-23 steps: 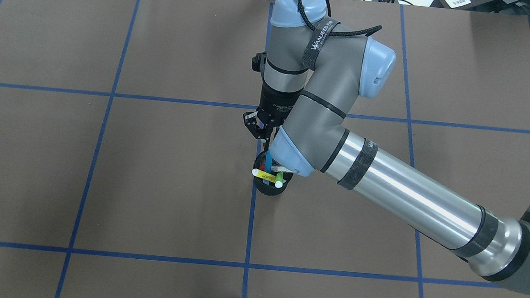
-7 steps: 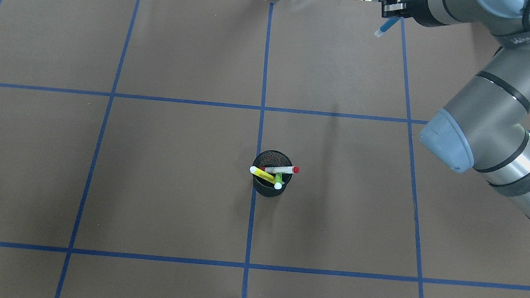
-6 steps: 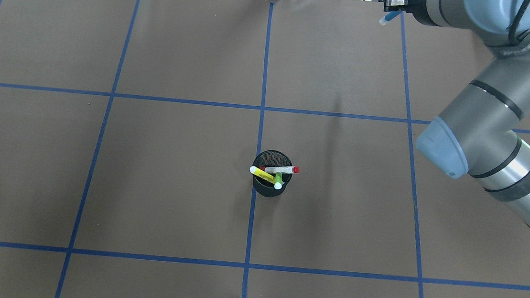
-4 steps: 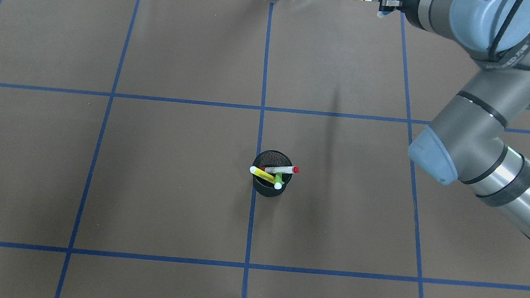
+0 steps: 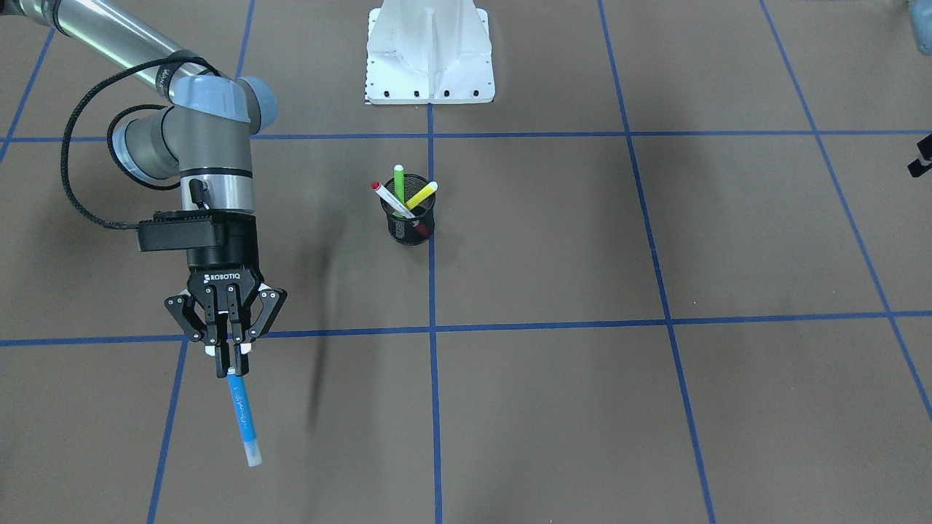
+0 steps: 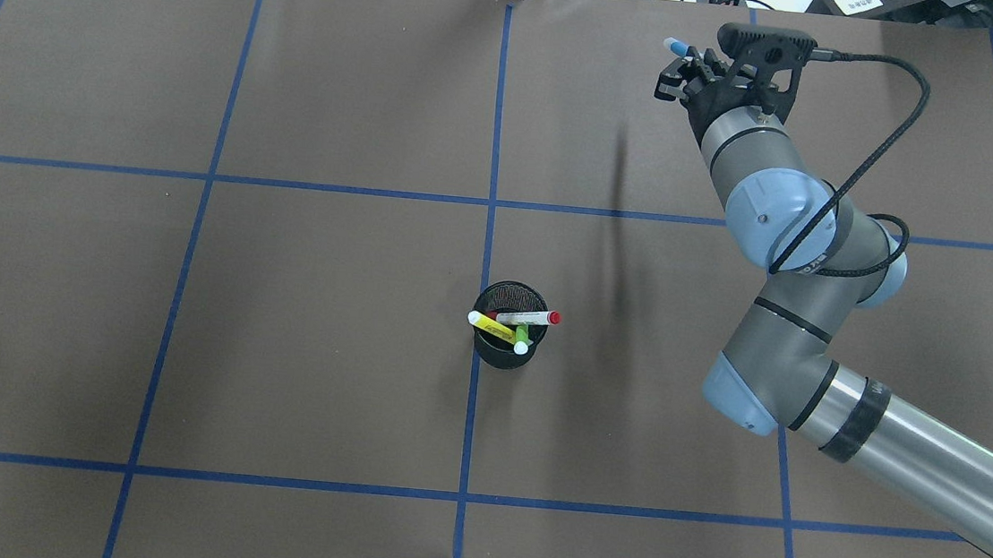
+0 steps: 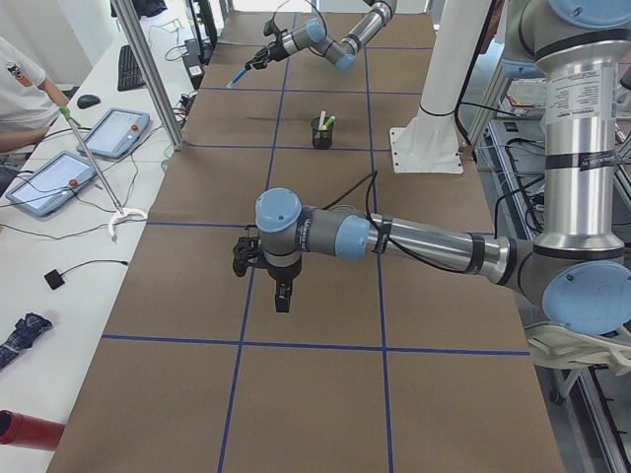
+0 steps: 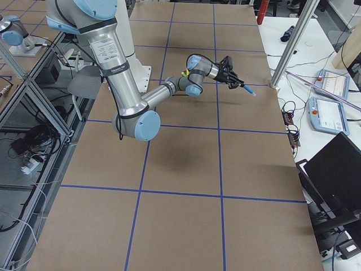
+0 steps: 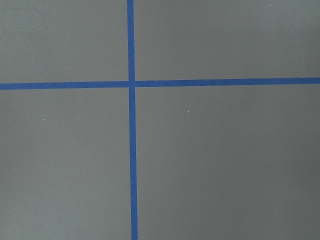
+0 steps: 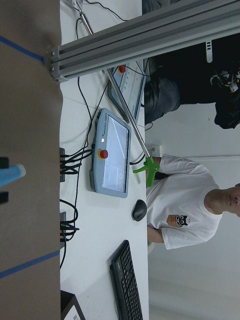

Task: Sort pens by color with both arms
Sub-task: 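Lower the blue highlighter onto the table beyond the cup and release, then move the left gripper over the cup while the right arm withdraws, then lower the left gripper and grasp the red-capped white marker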

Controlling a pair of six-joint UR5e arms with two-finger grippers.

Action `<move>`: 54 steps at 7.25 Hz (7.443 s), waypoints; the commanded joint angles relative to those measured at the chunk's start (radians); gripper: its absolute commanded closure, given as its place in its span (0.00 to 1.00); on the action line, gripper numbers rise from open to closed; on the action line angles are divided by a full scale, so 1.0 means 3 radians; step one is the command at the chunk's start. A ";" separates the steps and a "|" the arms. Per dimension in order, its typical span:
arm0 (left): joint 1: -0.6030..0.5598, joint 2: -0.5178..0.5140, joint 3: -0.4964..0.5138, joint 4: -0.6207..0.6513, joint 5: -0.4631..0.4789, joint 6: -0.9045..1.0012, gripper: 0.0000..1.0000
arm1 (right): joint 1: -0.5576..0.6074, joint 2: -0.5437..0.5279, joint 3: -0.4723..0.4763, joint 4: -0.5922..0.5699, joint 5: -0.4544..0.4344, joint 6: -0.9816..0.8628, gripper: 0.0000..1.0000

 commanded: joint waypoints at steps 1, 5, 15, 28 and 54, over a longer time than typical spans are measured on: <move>0.0003 -0.0004 -0.0002 0.0002 0.0001 0.0003 0.00 | -0.0145 -0.0012 -0.0127 0.0125 -0.0253 0.0114 1.00; 0.0003 -0.0004 -0.0053 -0.0028 0.0001 -0.0058 0.00 | -0.0339 -0.0328 -0.0203 0.0248 -0.0356 0.0078 1.00; 0.0003 0.0001 -0.0145 -0.0028 0.0006 -0.0175 0.00 | -0.0462 -0.0462 -0.0168 0.0412 -0.0392 0.0073 0.01; 0.2215 -0.1959 -0.0631 0.0540 0.0832 -0.3933 0.00 | 0.1832 -0.0927 0.0497 -0.0073 0.4270 -0.0223 0.01; 0.3624 -0.4729 0.2320 0.1490 0.2486 -0.4685 0.25 | 0.2033 -0.1336 0.0426 -0.0268 0.4425 -0.1006 0.00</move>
